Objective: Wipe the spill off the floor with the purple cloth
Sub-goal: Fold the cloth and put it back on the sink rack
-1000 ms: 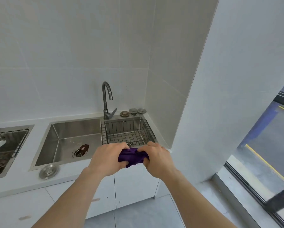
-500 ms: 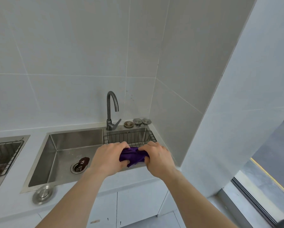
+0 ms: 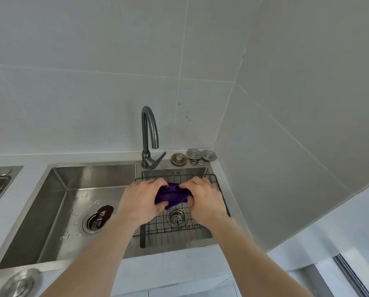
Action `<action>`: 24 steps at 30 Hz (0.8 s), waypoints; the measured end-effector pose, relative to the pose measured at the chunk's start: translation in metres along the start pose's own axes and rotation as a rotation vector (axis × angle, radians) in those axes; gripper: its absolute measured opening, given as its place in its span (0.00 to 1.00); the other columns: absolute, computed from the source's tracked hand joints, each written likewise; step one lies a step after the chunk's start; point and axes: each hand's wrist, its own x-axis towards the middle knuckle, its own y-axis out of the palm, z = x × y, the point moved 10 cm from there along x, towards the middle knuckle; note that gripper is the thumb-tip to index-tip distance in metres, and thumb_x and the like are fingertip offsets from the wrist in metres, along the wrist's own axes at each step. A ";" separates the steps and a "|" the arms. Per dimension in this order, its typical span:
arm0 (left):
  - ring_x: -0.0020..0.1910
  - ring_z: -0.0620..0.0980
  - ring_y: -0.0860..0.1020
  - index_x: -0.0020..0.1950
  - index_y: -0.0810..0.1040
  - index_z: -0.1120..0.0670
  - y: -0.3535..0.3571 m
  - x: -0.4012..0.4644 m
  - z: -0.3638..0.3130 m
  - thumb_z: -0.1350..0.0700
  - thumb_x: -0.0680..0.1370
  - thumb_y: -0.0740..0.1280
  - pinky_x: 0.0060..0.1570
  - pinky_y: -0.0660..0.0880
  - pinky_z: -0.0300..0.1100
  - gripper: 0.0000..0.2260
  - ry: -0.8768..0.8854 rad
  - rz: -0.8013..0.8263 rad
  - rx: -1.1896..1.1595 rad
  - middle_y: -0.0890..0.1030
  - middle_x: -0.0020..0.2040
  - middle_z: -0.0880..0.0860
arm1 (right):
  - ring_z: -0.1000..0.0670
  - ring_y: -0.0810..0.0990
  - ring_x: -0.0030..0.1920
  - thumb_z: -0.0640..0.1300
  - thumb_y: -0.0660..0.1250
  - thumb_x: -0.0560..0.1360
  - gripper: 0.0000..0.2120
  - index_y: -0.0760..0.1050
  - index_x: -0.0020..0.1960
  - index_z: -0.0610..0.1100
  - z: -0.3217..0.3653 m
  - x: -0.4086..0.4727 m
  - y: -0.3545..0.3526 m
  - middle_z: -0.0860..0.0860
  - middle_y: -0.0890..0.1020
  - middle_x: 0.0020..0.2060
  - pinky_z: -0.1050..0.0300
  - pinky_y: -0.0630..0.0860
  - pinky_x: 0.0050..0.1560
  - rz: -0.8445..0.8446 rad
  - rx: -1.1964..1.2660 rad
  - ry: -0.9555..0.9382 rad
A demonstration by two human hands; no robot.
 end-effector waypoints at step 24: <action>0.51 0.53 0.82 0.60 0.78 0.46 0.257 0.117 0.090 0.49 0.67 0.79 0.53 0.78 0.50 0.23 -0.234 0.333 0.101 0.84 0.50 0.46 | 0.44 0.79 0.57 0.33 0.76 0.68 0.26 0.80 0.63 0.47 -0.136 0.103 0.246 0.49 0.82 0.54 0.44 0.79 0.56 0.391 -0.021 0.006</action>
